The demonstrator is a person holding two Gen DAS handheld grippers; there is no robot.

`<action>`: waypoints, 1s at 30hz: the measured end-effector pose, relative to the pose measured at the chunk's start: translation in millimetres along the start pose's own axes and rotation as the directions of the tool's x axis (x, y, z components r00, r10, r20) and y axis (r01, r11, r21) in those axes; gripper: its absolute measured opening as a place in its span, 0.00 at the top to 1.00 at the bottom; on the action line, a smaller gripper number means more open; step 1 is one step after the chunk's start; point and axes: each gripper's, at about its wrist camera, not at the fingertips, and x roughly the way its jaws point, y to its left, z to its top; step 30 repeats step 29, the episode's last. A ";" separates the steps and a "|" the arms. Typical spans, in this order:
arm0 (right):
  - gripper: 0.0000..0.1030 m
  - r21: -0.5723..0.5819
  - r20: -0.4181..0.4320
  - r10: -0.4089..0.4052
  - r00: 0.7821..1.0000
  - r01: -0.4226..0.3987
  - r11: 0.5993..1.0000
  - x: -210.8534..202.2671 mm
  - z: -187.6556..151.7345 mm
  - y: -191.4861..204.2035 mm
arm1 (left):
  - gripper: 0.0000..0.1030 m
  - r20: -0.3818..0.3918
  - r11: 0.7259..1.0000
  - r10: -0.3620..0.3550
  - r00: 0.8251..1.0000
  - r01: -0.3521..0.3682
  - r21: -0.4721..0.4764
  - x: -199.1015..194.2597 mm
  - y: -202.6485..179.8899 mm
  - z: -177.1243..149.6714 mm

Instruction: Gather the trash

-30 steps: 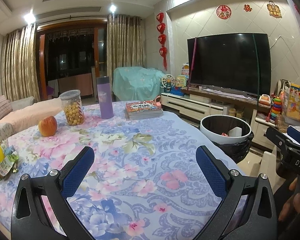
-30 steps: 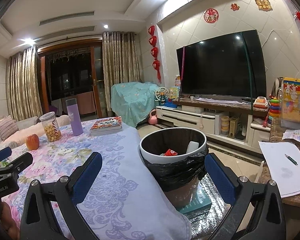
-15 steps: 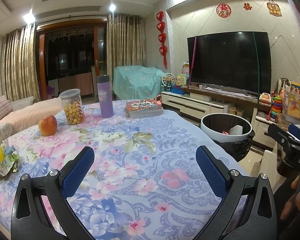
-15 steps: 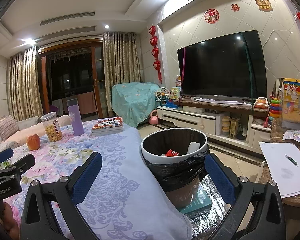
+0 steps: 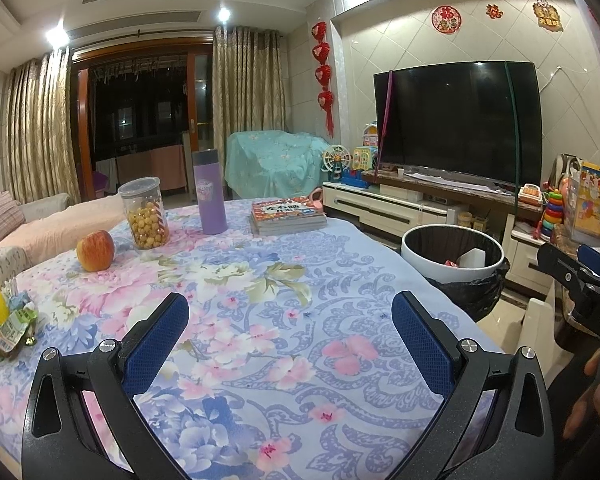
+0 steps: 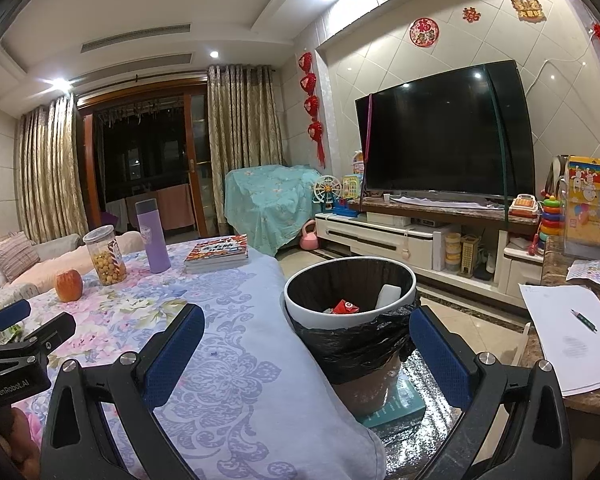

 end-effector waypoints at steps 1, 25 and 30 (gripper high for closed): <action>0.00 0.000 0.000 0.001 1.000 -0.001 1.000 -0.3 0.1 -0.4 | 0.00 0.000 1.000 0.000 1.000 0.000 0.000 0.5 -0.2 -0.2; 0.00 -0.001 -0.011 0.017 1.000 -0.017 1.000 -0.6 3.8 -0.1 | 0.00 -0.012 1.000 -0.009 1.000 0.009 -0.004 6.8 7.5 -7.7; 0.00 -0.005 -0.026 0.020 0.999 -0.020 1.000 2.6 4.2 1.1 | 0.00 -0.024 1.000 -0.017 1.000 0.017 -0.016 11.1 12.7 -9.2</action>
